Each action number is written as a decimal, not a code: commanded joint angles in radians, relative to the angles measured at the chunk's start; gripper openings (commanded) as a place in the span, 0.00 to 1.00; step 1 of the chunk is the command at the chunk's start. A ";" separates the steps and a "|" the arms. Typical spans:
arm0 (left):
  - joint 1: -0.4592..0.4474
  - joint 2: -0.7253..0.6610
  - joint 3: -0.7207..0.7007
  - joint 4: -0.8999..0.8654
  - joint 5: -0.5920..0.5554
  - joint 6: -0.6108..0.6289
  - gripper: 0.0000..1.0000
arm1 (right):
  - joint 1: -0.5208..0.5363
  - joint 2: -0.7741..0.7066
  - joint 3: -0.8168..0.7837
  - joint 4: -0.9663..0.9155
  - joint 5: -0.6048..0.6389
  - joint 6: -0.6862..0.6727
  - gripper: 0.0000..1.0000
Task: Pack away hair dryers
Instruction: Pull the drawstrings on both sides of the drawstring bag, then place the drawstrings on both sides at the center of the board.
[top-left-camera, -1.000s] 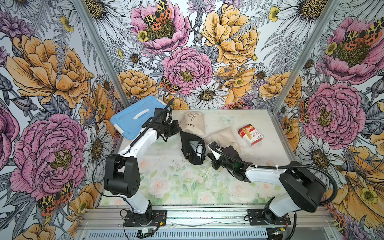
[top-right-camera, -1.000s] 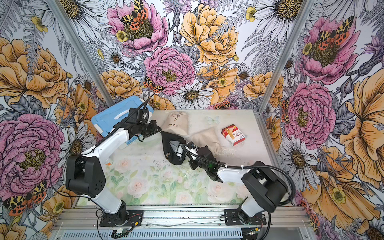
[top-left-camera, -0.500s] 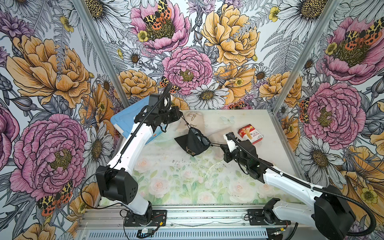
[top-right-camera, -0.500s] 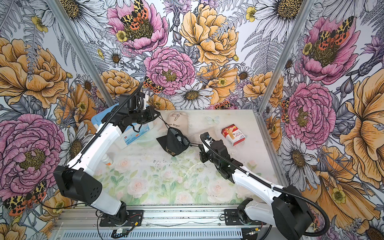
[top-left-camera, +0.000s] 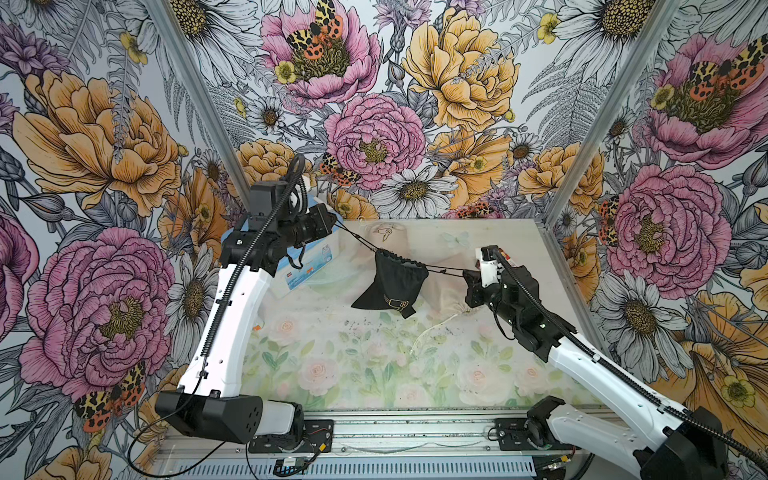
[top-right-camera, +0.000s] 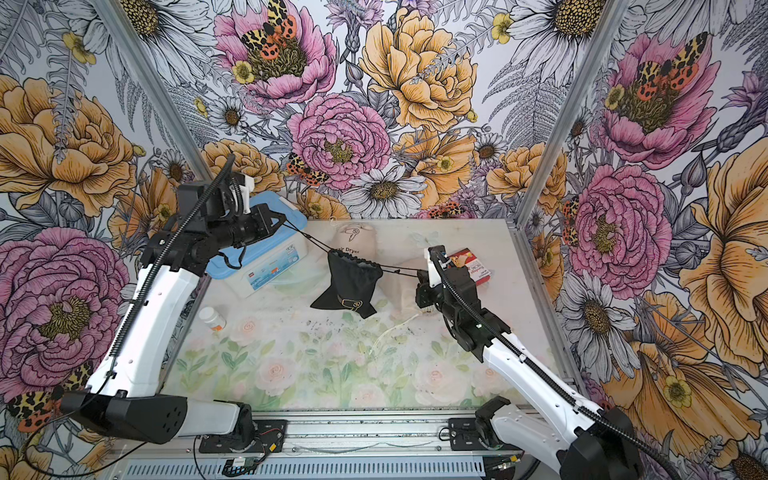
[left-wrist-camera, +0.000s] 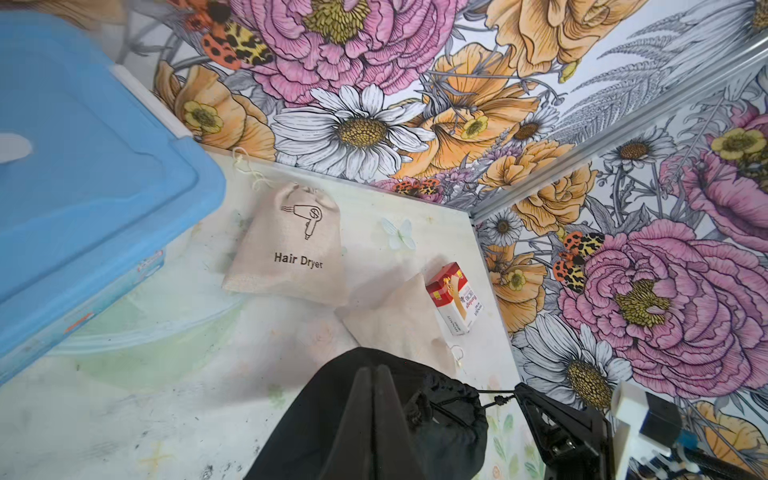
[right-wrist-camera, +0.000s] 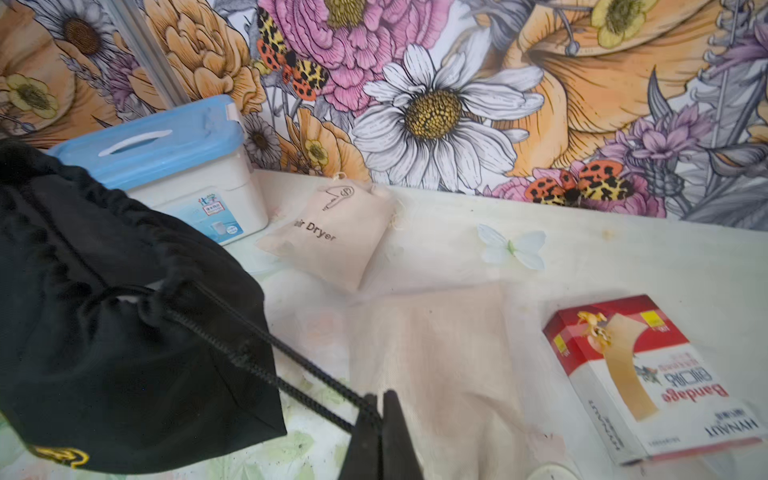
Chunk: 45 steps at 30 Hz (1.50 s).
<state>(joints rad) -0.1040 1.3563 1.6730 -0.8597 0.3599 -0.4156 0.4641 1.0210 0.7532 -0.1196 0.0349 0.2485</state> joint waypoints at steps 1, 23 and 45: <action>0.076 -0.025 -0.037 0.018 -0.008 0.024 0.00 | -0.061 -0.022 0.027 -0.073 0.056 0.034 0.00; 0.121 0.317 0.023 0.055 -0.114 0.051 0.00 | -0.383 0.415 0.211 -0.048 -0.080 0.116 0.00; -0.129 0.860 0.656 0.011 -0.124 0.091 0.73 | -0.300 0.652 0.583 -0.030 -0.181 0.054 0.50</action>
<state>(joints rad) -0.2234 2.2665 2.2646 -0.8589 0.2531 -0.3595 0.1543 1.7592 1.3083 -0.1638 -0.1627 0.3302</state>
